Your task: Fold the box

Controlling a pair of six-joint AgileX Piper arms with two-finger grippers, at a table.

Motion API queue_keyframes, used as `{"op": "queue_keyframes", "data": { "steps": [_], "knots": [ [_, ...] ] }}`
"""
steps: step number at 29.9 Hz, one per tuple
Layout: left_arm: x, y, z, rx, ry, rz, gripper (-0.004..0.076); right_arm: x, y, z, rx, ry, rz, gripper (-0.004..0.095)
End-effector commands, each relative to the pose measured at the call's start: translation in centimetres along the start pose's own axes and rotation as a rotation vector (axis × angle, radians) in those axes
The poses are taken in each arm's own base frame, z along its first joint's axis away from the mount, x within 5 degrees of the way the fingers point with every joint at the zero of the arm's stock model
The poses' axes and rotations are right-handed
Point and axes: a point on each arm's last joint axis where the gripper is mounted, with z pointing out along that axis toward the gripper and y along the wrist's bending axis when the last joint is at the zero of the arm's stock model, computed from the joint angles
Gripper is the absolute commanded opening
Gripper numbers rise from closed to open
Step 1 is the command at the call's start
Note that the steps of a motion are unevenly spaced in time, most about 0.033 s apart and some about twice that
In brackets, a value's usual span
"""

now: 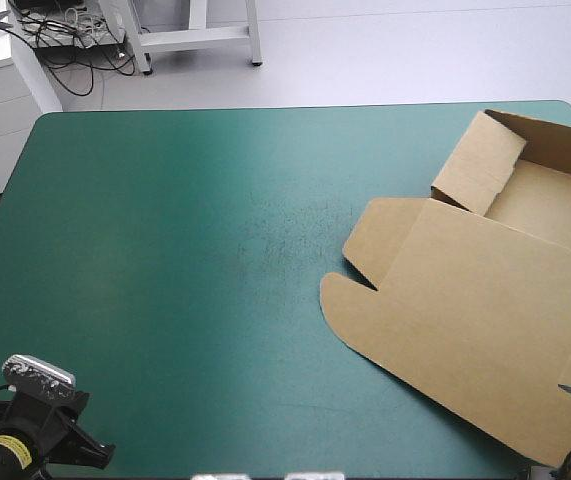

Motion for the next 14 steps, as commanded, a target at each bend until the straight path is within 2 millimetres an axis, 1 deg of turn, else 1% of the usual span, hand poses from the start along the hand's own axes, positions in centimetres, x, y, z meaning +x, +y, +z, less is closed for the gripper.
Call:
{"op": "queue_keyframes", "data": {
  "steps": [1, 4, 7, 10, 12, 14],
  "knots": [
    [-1.1, 0.07, -0.49, 0.001, -0.073, -0.008, -0.001, 0.03, -2.17, -3.07, -0.006, -0.064, 0.06, -0.002],
    [-1.1, 0.07, -0.49, 0.001, -0.073, -0.008, -0.001, 0.01, -2.71, -3.06, 0.022, -0.065, 0.06, -0.0016],
    [-1.1, 0.07, -0.49, 0.001, -0.073, -0.008, -0.001, 0.01, -2.71, -3.06, 0.019, -0.066, 0.152, 0.0035],
    [-1.1, 0.07, -0.49, 0.001, -0.073, -0.008, -0.001, 0.02, -2.65, -3.06, 0.013, -0.066, 0.158, 0.0181],
    [-1.1, 0.07, -0.49, 0.001, -0.073, -0.008, -0.001, 0.02, -2.72, -3.06, 0.013, -0.066, 0.16, 0.031],
    [-1.1, 0.07, -0.49, 0.001, -0.073, 0.003, -0.001, 0.02, -2.78, -3.05, 0.012, -0.065, 0.163, 0.0416]
  ]
}}
